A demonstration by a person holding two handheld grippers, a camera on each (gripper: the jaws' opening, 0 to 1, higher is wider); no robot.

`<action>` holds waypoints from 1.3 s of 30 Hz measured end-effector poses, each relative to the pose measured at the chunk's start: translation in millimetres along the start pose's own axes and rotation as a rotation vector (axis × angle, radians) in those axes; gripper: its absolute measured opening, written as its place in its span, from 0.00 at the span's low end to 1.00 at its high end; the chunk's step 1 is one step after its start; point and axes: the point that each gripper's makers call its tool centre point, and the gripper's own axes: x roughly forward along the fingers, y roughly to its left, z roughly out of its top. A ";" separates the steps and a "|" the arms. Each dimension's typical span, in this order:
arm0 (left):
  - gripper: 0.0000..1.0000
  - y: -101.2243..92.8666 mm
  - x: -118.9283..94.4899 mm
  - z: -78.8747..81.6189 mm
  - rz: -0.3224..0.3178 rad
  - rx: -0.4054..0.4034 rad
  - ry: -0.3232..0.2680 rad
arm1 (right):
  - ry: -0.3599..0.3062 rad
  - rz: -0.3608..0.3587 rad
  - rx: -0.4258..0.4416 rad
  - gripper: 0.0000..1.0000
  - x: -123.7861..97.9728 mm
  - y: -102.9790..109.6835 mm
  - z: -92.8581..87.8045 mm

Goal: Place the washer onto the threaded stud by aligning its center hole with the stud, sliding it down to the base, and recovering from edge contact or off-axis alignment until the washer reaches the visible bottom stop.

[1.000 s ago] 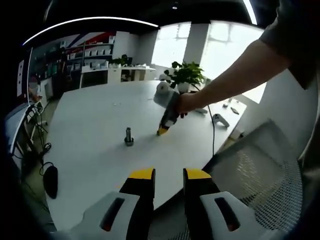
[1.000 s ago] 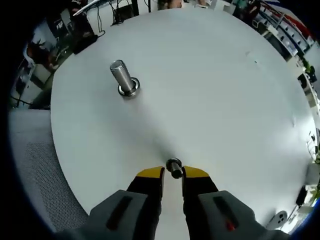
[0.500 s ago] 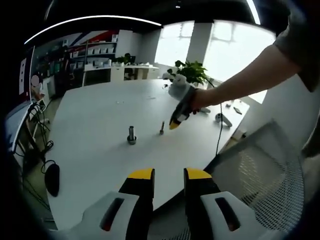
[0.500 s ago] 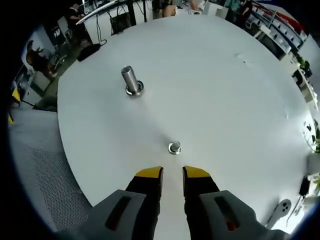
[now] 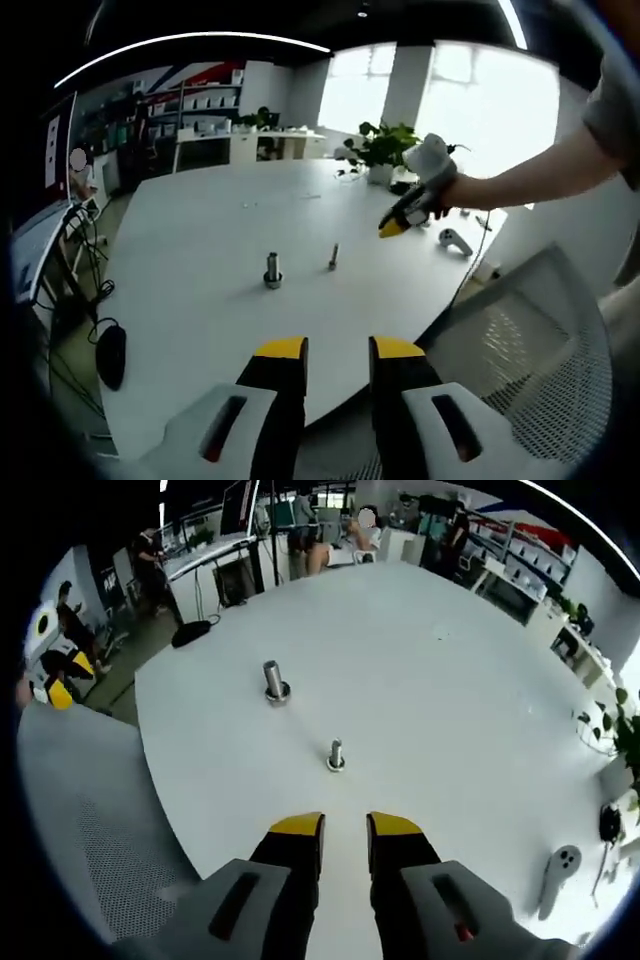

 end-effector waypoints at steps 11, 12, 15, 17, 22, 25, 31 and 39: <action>0.24 5.4 -2.0 -1.1 0.032 -0.008 0.008 | -0.204 0.003 0.108 0.24 -62.1 37.8 6.9; 0.24 5.5 -2.0 -1.3 0.033 -0.007 0.009 | -0.221 0.004 0.105 0.24 -66.4 42.8 6.5; 0.24 6.1 -1.9 -1.8 0.038 -0.005 0.013 | -0.253 0.014 0.126 0.25 -74.8 52.1 3.4; 0.24 7.1 -2.6 -0.5 0.044 -0.006 0.006 | -0.277 0.009 0.142 0.25 -81.2 55.5 0.3; 0.24 11.9 -4.9 -0.2 0.068 -0.020 -0.002 | -0.369 -0.016 0.186 0.25 -101.2 59.5 3.4; 0.24 11.7 -5.4 2.4 0.071 -0.011 -0.011 | -0.385 -0.025 0.190 0.25 -110.7 62.0 3.2; 0.24 10.7 -7.5 9.7 0.068 0.001 -0.049 | -0.412 -0.062 0.242 0.26 -117.2 61.1 -4.6; 0.25 11.9 -10.8 17.9 0.085 0.011 -0.097 | -0.416 -0.104 0.202 0.29 -116.7 63.5 -9.6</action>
